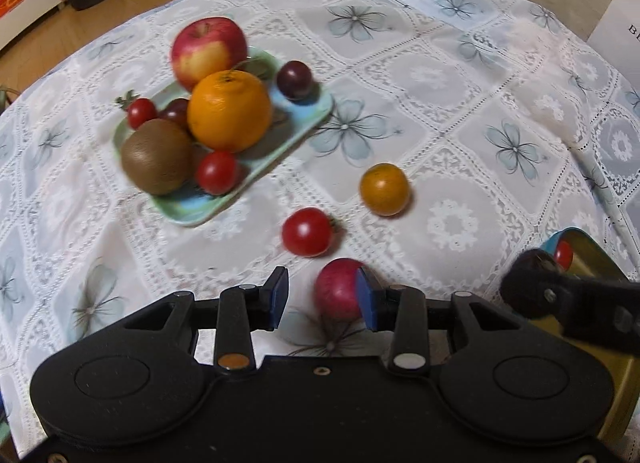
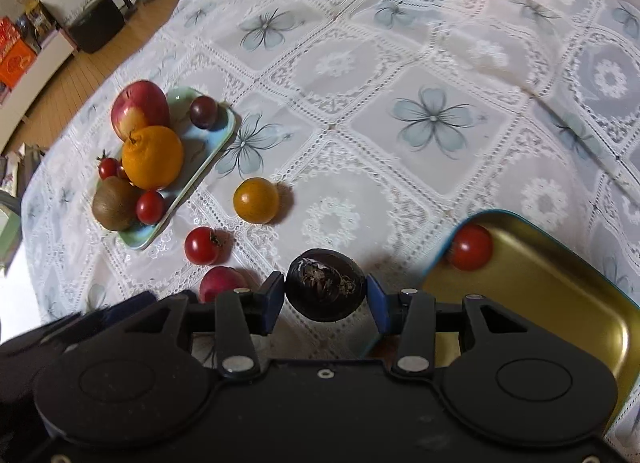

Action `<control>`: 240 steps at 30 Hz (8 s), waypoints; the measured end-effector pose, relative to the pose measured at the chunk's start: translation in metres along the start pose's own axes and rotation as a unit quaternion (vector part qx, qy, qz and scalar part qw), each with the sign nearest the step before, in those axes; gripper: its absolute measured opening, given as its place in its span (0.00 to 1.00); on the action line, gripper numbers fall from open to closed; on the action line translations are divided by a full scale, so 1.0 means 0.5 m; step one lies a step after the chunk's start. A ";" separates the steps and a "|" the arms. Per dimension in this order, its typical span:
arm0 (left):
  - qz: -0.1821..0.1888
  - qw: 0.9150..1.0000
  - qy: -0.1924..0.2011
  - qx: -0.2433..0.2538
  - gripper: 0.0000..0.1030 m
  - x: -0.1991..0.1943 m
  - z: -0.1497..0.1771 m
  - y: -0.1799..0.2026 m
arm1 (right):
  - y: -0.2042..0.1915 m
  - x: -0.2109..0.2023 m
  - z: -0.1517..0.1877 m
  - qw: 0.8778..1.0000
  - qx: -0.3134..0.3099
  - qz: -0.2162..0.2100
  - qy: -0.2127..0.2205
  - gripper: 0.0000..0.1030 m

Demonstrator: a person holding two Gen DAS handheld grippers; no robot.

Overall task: Organize fruits
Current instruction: 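Grasp a dark mangosteen with the right tool while the left tool grasps a red plum, then carry both fruits over the tray and open both tools to release them, then move both tools back to the remaining tomatoes beside the plate, then grasp the yellow-orange tomato with the right tool while the left tool grasps a red tomato, then carry both tomatoes over the tray and open both tools to drop them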

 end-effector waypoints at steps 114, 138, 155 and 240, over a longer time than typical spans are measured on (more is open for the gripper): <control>-0.056 0.996 0.021 0.068 0.50 -0.120 0.023 0.086 | 0.243 -0.185 0.193 0.996 0.037 0.066 0.056 0.47; -0.079 0.996 -0.028 -0.013 0.49 -0.010 -0.020 -0.110 | -0.048 0.019 -0.025 0.999 -0.030 -0.001 0.011 0.47; -0.046 0.998 0.004 -0.053 0.49 -0.017 -0.040 -0.119 | -0.132 0.198 -0.066 0.999 -0.045 0.020 -0.019 0.35; -0.001 0.987 0.003 0.159 0.43 -0.124 0.189 0.227 | 0.302 -0.210 0.180 0.984 0.163 0.033 0.068 0.39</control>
Point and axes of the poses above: each gripper's, at about its wrist camera, not at the fingertips, and x roughly the way its jaws point, y to its right, z to its underside, the point moved 8 cm from there along x, roughly the way its jaws point, and after that the axes turned 5 degrees about -z, right-handed, at the moved point
